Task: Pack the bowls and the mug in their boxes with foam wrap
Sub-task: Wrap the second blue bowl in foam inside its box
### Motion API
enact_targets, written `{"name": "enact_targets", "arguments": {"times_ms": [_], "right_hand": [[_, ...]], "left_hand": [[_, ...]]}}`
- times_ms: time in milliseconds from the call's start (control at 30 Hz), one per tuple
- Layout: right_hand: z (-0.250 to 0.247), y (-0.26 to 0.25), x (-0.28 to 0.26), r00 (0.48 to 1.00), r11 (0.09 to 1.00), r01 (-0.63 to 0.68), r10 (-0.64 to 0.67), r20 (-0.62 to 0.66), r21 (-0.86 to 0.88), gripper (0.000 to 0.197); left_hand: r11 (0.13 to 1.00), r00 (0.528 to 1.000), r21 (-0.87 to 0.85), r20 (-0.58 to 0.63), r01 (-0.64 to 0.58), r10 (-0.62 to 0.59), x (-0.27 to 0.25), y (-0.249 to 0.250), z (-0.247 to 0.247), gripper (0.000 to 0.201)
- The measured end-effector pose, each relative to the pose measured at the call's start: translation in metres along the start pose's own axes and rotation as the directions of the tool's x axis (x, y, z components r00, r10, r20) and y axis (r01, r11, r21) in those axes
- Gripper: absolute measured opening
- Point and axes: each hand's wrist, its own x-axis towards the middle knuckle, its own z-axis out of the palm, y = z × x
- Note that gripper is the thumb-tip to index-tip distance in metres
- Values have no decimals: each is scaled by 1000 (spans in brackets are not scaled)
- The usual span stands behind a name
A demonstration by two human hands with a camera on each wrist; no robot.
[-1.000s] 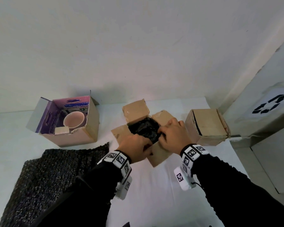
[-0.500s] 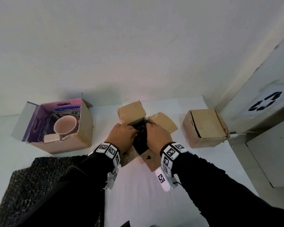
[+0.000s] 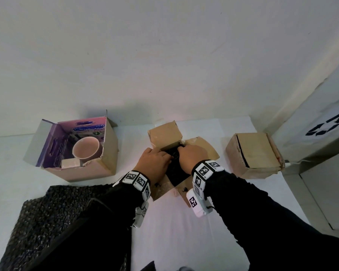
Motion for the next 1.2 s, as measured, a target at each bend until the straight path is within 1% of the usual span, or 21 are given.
{"name": "enact_targets", "arguments": {"times_ms": [67,167,267,367,433,533,567,633,700,733,800,833,867,933,967,1033,1100,1200], "right_hand": [[3,-4,0,999,1000,-21,22,24,-20,34],[7,-7,-1,999,998,-47,48,6,-43,36],[2,-5,-1,999,999,-29,29,13,-16,34],[4,2,-8,995,998,23,-18,-99,56,32],[13,5,-17,987,997,35,-24,-160,66,34],[18,4,-25,986,997,18,-5,-169,78,24],[16,5,-25,988,997,27,-15,-156,74,22],[10,9,-27,988,994,70,-58,-144,79,23],[7,19,-32,974,986,136,-115,-197,95,26],[9,23,-35,963,982,168,-144,-228,88,24],[15,29,-42,943,975,217,-196,-270,52,14],[20,31,-46,931,969,245,-225,-289,35,14],[24,32,-49,918,962,273,-256,-302,14,20],[31,34,-55,895,947,320,-306,-323,-11,30],[33,35,-59,883,940,342,-327,-335,-17,33],[35,38,-65,861,923,384,-371,-347,-35,37],[35,41,-69,852,906,418,-415,-319,-62,37],[36,42,-71,857,900,423,-436,-275,-107,35]], "left_hand": [[1000,1000,-8,2,-4,4,-1,0,0,32],[1000,1000,-13,3,-10,10,-2,0,1,33],[999,1000,-32,-12,17,-17,-2,-1,1,28],[998,998,-52,-46,40,-42,-3,-2,1,21],[999,999,-27,-39,17,-18,-4,-1,1,26],[1000,1000,19,27,10,-10,-3,1,-4,38],[1000,999,18,39,16,-17,-5,1,-6,46],[1000,999,-1,43,11,-11,-11,4,-10,69],[1000,998,23,56,-20,19,-20,7,-12,92],[998,997,47,68,-29,26,-24,9,-12,100],[996,997,79,76,-29,23,-28,9,-9,107],[997,998,76,67,-22,17,-29,9,-7,106],[998,999,61,38,-13,11,-30,9,-6,101],[999,996,25,-82,-33,35,-35,9,-4,80],[997,987,35,-146,-63,68,-38,9,-2,67],[987,964,92,-222,-129,147,-43,11,2,48],[975,945,151,-262,-162,197,-48,14,5,40],[963,937,235,-287,-131,198,-53,19,9,36]]}}
